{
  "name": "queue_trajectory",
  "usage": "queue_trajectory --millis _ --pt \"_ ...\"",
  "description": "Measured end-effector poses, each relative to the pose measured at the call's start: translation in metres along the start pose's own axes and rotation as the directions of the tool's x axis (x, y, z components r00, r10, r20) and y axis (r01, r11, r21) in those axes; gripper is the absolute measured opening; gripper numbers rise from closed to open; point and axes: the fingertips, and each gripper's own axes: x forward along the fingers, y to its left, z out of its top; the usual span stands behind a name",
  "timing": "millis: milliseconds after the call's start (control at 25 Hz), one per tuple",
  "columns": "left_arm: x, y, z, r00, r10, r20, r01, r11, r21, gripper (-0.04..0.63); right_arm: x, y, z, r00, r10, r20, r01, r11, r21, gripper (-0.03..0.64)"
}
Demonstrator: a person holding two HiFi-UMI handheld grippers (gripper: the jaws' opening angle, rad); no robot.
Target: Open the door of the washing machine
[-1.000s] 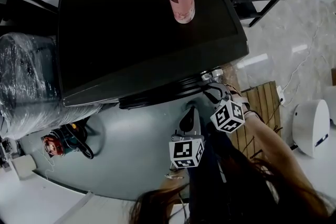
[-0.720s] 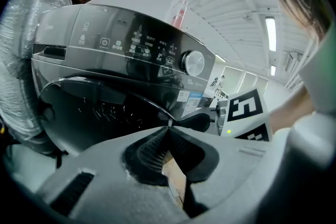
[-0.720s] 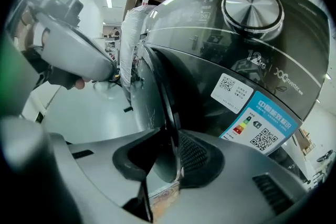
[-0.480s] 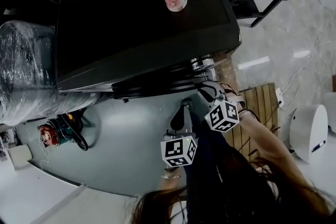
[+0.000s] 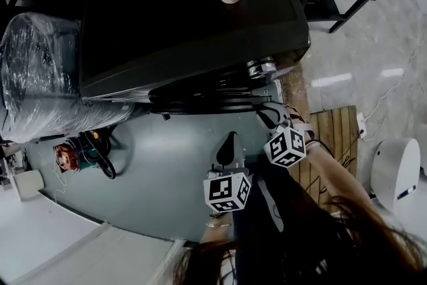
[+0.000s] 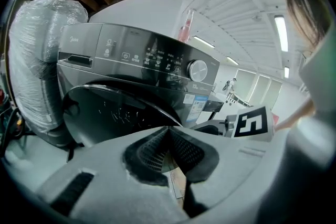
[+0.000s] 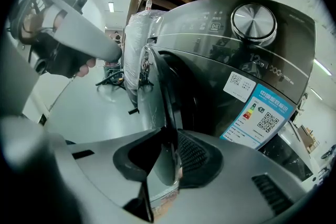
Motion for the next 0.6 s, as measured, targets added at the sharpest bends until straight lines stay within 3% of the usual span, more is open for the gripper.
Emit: queue_trajectory --millis 600 --pt "-0.037 0.022 -0.01 1.0 0.012 0.004 -0.012 1.0 -0.002 0.012 -0.019 0.05 -0.006 1.0 -0.017 -0.019 0.018 0.998 0.059 0.08"
